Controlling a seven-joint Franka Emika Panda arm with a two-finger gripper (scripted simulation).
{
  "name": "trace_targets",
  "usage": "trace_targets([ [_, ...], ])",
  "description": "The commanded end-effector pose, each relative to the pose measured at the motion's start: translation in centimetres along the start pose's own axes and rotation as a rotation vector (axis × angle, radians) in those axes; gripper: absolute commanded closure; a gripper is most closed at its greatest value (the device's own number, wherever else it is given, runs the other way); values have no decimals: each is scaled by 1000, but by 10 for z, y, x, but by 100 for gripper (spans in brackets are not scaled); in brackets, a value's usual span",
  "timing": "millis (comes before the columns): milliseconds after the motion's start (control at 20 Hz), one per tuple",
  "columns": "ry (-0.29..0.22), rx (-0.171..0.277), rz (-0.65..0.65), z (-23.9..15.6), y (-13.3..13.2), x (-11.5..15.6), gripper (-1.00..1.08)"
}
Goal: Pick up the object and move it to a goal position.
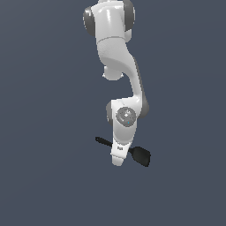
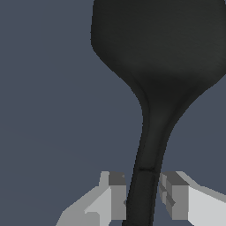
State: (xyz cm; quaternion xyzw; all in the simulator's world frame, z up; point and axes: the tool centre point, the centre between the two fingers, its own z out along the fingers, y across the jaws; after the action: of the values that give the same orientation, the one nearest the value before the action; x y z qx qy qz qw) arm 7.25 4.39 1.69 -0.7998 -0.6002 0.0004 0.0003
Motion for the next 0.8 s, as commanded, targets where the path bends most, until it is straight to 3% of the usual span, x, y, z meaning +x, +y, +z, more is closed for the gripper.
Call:
trace_targets([
  [0,0,-1,0,0,0,0,108],
  [750,-1,0,0,-29,-10,-24,108],
])
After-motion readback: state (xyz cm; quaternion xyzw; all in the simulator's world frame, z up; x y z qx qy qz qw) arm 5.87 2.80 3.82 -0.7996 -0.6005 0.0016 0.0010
